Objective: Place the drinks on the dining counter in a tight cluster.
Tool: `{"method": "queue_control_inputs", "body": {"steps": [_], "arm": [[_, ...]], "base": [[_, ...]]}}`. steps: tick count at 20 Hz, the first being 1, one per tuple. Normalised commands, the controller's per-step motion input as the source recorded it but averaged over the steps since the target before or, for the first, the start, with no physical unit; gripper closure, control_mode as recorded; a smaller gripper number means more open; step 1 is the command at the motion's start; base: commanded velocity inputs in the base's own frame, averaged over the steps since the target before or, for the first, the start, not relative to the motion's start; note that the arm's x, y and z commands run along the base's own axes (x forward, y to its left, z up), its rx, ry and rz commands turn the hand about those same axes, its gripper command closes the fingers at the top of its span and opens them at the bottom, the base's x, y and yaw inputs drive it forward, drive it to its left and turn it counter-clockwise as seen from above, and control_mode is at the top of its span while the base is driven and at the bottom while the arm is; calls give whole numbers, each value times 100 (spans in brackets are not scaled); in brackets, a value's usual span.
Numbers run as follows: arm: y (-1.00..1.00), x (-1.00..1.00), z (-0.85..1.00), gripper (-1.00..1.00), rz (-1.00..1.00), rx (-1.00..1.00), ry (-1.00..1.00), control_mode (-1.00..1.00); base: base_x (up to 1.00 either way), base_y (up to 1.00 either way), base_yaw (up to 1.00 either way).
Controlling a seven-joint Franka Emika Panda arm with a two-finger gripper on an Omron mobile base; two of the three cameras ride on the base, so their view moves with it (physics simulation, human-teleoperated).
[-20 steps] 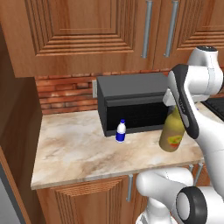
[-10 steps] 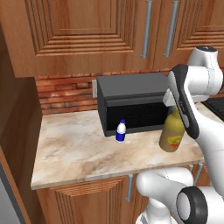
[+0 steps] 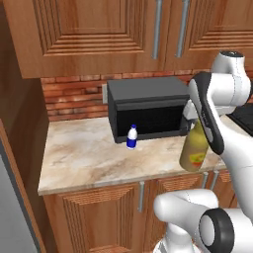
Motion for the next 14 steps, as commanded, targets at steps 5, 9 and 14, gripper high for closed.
{"method": "queue_control_inputs", "body": {"steps": [5,9,14], "arm": [[0,0,0,100,0,0,0,100],[0,0,0,100,0,0,0,100],[0,0,0,100,0,0,0,100]], "base": [[-100,-19,-3],[-96,-33,-10],[-65,-25,-49]]}}
